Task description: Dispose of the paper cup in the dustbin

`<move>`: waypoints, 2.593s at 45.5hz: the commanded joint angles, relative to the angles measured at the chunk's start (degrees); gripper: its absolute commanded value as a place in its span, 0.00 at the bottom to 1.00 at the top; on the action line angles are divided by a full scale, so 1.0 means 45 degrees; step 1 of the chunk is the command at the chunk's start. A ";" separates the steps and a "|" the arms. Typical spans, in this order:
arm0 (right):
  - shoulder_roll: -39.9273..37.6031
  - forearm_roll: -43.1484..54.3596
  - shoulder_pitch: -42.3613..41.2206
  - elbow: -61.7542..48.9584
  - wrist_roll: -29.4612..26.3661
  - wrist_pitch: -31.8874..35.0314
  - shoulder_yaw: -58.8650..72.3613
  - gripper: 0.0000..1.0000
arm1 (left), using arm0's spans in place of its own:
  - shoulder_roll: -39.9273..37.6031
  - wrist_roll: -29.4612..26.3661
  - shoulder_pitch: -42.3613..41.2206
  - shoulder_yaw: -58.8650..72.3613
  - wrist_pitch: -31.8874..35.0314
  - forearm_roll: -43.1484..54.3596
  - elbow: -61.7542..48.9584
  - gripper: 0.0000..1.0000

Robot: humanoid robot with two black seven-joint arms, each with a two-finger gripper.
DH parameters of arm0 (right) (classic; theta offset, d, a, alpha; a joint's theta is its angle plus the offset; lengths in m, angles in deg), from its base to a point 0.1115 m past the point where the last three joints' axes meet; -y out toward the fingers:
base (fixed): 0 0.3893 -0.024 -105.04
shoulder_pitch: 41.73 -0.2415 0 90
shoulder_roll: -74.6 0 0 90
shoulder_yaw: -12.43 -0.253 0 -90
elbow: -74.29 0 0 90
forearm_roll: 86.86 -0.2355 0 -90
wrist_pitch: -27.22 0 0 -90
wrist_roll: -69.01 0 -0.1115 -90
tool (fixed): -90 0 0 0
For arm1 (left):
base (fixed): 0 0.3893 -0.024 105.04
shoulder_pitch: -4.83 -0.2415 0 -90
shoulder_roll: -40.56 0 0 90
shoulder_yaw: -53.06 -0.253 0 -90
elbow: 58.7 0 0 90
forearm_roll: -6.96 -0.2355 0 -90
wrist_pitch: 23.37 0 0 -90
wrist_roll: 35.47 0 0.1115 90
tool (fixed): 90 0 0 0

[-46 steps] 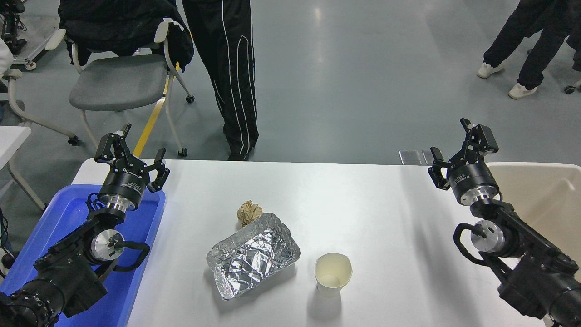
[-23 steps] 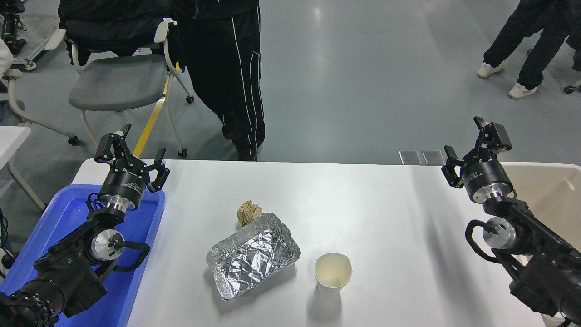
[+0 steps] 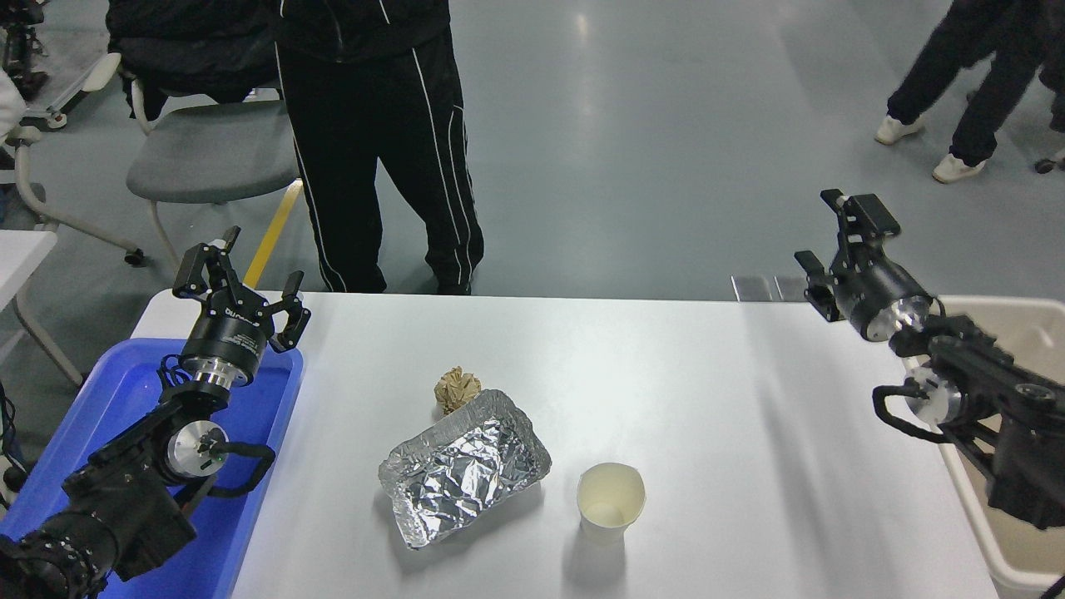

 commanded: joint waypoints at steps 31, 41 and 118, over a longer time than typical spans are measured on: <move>0.2687 0.5423 -0.9968 0.1304 0.0016 0.5866 1.1635 0.99 | 0.0000 0.0000 -0.0002 0.0000 0.0000 0.0000 0.0000 1.00; 0.4231 0.6577 -1.0319 0.2005 0.0055 0.7018 1.1616 0.99 | 0.0000 0.0000 -0.0002 0.0000 0.0000 0.0000 0.0000 1.00; 0.5951 0.8901 -0.5437 0.0523 0.0035 0.6942 1.1616 0.99 | 0.0000 0.0000 -0.0002 0.0000 0.0000 0.0000 0.0000 1.00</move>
